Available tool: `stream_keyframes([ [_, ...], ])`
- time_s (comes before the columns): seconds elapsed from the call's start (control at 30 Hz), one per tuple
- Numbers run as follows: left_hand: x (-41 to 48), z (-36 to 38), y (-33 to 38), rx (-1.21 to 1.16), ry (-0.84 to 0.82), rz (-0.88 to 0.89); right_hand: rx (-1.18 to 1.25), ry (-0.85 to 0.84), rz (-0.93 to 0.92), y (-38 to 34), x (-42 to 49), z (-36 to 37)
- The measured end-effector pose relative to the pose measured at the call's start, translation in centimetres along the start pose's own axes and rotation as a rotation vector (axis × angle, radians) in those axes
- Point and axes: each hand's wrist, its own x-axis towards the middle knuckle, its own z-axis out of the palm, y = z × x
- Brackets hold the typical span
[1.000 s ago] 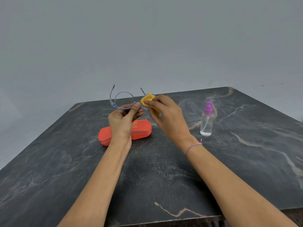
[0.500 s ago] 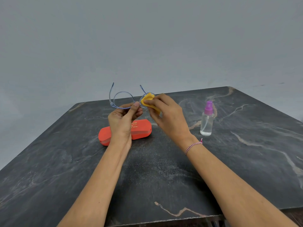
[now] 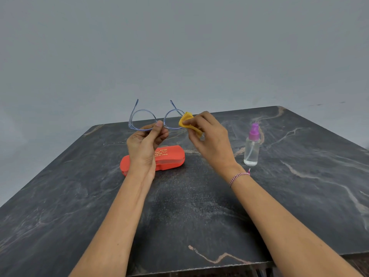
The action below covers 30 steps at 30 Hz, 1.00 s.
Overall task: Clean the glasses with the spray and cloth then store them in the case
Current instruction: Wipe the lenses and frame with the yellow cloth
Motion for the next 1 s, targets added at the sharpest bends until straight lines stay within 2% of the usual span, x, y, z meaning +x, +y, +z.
stream_keyframes([
  [0.17, 0.4, -0.2, -0.1, 0.02, -0.038, -0.026, 0.361, 0.092, 0.477, -0.4, 0.3, 0.0],
  [0.33, 0.9, -0.7, -0.1, 0.041, -0.092, -0.043, 0.828, 0.062, 0.89, 0.1, 0.4, 0.2],
  [0.57, 1.1, -0.9, 0.0, 0.065, -0.139, -0.034, 1.045, 0.06, 1.133, 0.3, 0.6, -0.2],
  [0.83, 1.0, -0.9, 0.1, 0.085, -0.178, 0.012, 0.934, -0.145, 1.233, 0.4, 0.4, -0.2],
  [1.0, 0.9, -1.1, 0.0, 0.185, -0.227, 0.032, 1.066, -0.108, 1.246, -0.1, 0.9, -0.6],
])
